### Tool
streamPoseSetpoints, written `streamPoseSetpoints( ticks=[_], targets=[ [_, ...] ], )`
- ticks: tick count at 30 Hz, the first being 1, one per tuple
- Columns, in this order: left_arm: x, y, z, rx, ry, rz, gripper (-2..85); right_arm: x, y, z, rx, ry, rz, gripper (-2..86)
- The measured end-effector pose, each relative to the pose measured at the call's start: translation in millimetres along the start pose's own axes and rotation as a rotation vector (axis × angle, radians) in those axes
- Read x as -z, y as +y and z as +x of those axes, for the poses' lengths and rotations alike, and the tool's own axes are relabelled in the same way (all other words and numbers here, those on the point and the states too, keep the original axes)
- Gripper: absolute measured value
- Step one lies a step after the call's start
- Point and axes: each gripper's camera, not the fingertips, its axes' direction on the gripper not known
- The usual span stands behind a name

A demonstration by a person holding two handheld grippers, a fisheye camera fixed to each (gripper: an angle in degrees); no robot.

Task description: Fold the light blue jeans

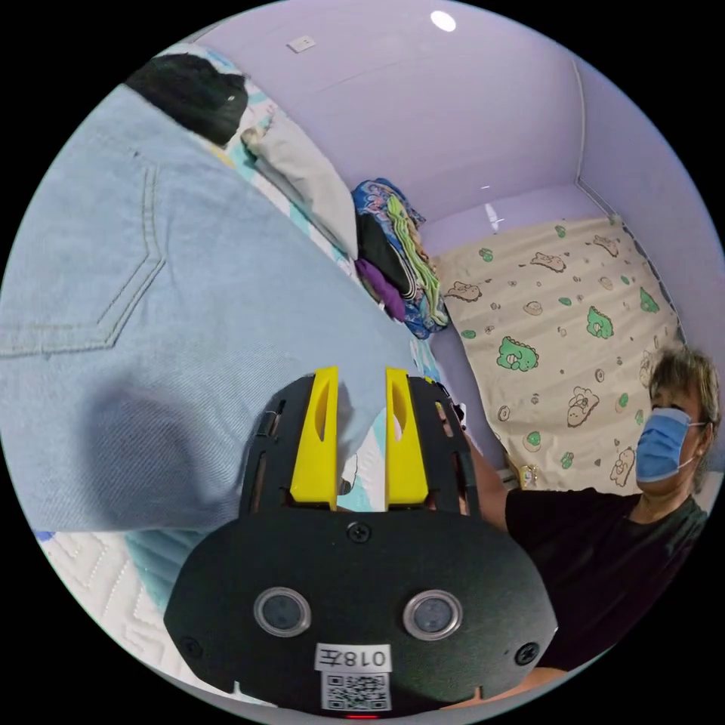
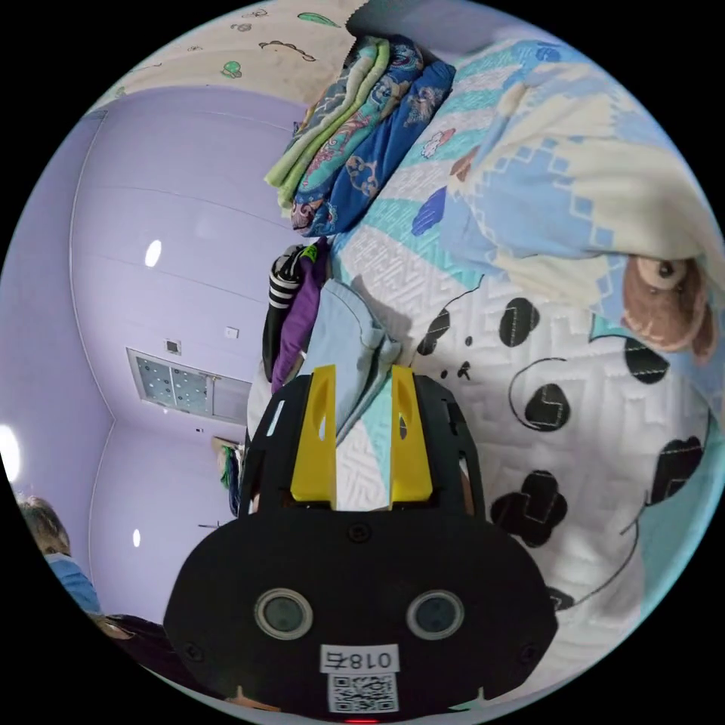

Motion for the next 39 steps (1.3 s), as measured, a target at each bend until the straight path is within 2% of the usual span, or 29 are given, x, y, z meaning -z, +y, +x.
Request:
streamPoseSetpoints(
  ticks=[3,6,8,11,13,14,16,18,19,23,25,27,32,35,37,39],
  targets=[
    [6.5,9.5,-2.3,0.005,0.014,0.012,9.8,-16.9,3.2,-13.5,-0.006,0.049,-0.015,10.7],
    [21.9,17.3,4.4,-0.018,0.022,0.039,9.8,-24.4,14.3,-34.6,-0.013,0.099,0.016,4.5],
    [39.2,22.7,11.8,-0.044,0.026,0.083,9.7,-25.8,26.6,-68.0,0.068,0.143,0.066,3.2],
    [84.4,36.3,24.1,-0.087,0.001,0.211,9.5,-43.6,61.4,-157.0,0.359,0.182,0.103,2.3],
    [119.5,48.8,27.9,-0.097,-0.039,0.320,9.3,-75.9,113.1,-241.0,0.666,0.213,0.079,2.0],
    [145.1,59.7,27.0,-0.085,-0.056,0.410,8.7,-86.3,130.7,-261.4,0.750,0.226,0.065,1.9],
    [185.1,80.4,19.2,-0.031,-0.056,0.573,8.1,-132.8,215.7,-329.2,1.085,0.294,0.005,1.8],
    [234.0,111.2,5.8,0.061,-0.112,0.773,8.0,-166.0,282.5,-358.7,1.277,0.309,-0.030,1.8],
    [244.0,118.0,2.6,0.090,-0.140,0.808,8.3,-186.3,323.0,-369.8,1.359,0.287,-0.057,1.8],
    [286.6,148.4,-27.7,0.292,-0.188,0.935,11.8,-247.7,411.8,-377.8,1.454,0.200,-0.269,1.9],
    [293.5,152.4,-38.7,0.342,-0.178,0.952,13.2,-283.0,453.3,-368.9,1.497,0.287,-0.386,2.1],
    [296.6,149.7,-47.1,0.362,-0.151,0.943,14.5,-285.7,467.1,-369.1,1.501,0.313,-0.353,2.2],
    [294.8,137.1,-47.4,0.364,-0.153,0.917,15.8,-267.7,475.7,-401.7,1.427,0.194,-0.270,2.5],
    [290.9,136.4,-51.1,0.411,-0.148,0.936,17.0,-291.9,502.2,-402.1,1.473,0.229,-0.386,3.2],
    [284.6,133.0,-54.4,0.435,-0.130,0.914,17.9,-319.1,518.4,-390.1,1.479,0.297,-0.555,4.7],
    [277.1,127.0,-50.2,0.430,-0.142,0.895,18.5,-315.8,519.8,-392.1,1.474,0.276,-0.544,5.8]
  ],
)
